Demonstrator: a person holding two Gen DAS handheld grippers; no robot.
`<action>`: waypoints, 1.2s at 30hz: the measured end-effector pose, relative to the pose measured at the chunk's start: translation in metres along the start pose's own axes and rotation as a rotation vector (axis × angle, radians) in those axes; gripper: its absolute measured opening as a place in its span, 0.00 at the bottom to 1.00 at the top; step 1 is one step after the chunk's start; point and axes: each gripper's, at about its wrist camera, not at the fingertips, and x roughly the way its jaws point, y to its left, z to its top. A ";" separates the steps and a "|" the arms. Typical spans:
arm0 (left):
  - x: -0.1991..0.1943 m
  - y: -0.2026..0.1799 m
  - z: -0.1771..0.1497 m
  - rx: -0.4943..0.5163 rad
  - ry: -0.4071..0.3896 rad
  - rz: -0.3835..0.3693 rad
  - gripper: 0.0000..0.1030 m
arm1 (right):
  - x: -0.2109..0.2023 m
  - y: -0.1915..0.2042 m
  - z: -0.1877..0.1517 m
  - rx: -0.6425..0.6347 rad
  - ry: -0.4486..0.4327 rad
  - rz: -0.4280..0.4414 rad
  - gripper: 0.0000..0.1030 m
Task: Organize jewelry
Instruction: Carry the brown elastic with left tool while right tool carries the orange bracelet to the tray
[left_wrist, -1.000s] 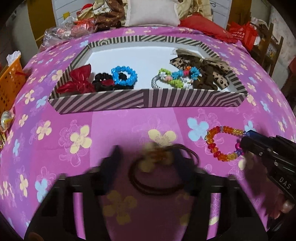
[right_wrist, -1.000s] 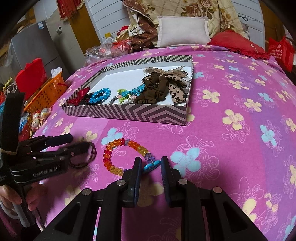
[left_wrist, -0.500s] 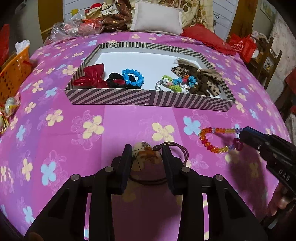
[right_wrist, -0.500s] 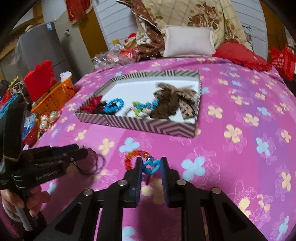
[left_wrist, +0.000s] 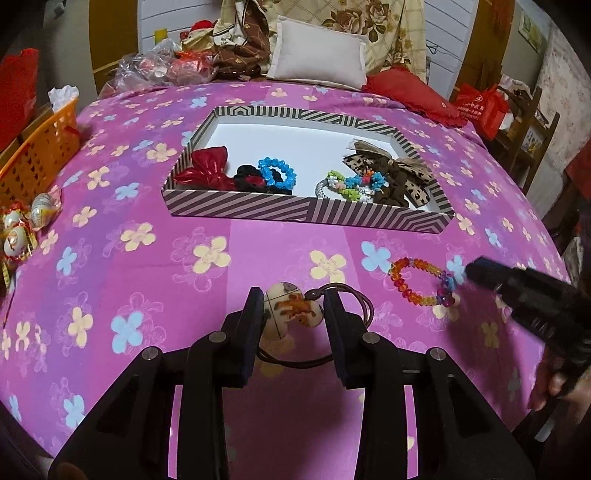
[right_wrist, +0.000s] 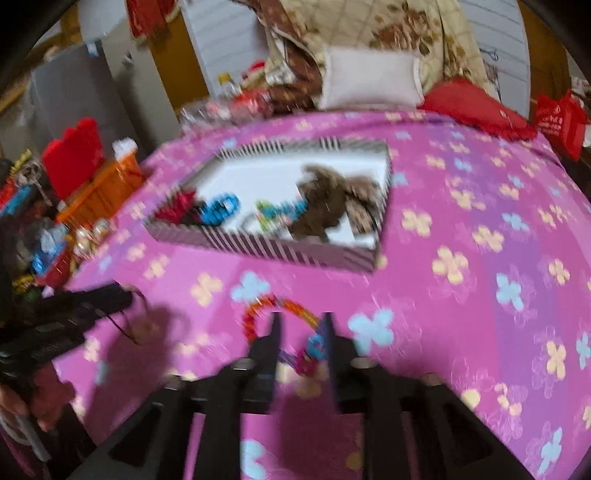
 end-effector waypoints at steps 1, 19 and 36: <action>0.001 0.000 -0.001 -0.003 0.003 0.000 0.31 | 0.006 -0.001 -0.004 0.007 0.012 0.001 0.38; 0.006 0.001 -0.005 -0.022 0.020 0.002 0.31 | -0.001 -0.006 -0.007 0.033 -0.033 0.055 0.04; -0.029 -0.008 0.014 0.006 -0.064 0.037 0.31 | -0.056 0.030 0.029 -0.044 -0.148 0.105 0.04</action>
